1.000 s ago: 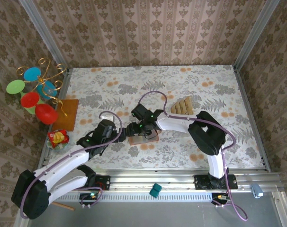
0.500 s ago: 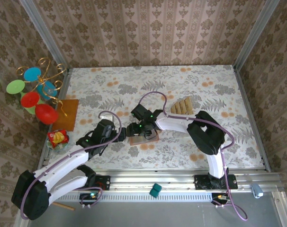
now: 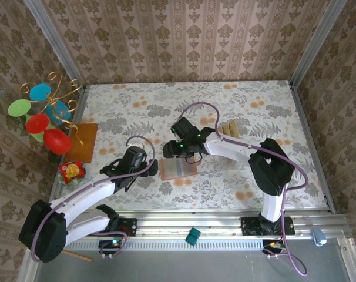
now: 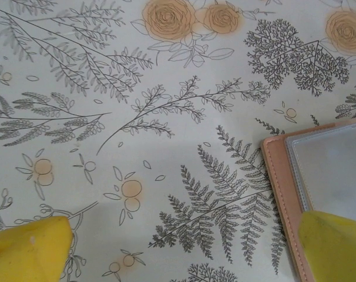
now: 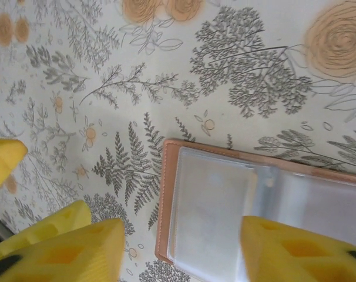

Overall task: Put the credit cards into the card holder
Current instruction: Flip over the card slot in the card holder.

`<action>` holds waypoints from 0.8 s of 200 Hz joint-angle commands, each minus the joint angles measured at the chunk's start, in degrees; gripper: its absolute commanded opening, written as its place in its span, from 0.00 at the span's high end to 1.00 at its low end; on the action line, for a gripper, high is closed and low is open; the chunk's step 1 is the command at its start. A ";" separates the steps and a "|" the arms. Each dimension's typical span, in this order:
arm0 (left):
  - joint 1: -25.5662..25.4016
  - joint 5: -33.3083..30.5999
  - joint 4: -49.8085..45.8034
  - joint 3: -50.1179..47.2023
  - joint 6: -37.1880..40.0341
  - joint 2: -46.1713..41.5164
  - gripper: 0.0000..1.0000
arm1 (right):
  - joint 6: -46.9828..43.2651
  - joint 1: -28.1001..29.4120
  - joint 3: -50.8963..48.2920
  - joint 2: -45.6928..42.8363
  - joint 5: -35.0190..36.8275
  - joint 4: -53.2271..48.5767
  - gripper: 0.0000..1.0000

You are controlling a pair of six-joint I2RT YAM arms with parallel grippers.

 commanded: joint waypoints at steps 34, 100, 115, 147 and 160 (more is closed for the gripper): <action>-0.56 0.76 1.99 3.64 -0.21 6.09 0.00 | -1.29 0.84 -5.74 1.38 0.22 1.84 0.89; -0.84 -3.70 -2.49 5.60 -2.10 10.62 0.02 | -1.21 2.24 -3.89 5.07 -0.76 2.96 0.94; -0.84 -3.44 -2.71 5.61 -2.12 12.02 0.03 | -1.13 2.30 -3.55 5.69 -0.84 3.08 0.95; -1.09 -2.59 -1.19 4.79 -2.53 14.38 0.06 | -0.82 2.58 -2.81 7.06 -1.14 3.06 0.95; -1.41 -2.18 0.44 4.00 -2.52 14.66 0.06 | -0.60 2.64 -2.59 7.53 -1.27 3.15 0.97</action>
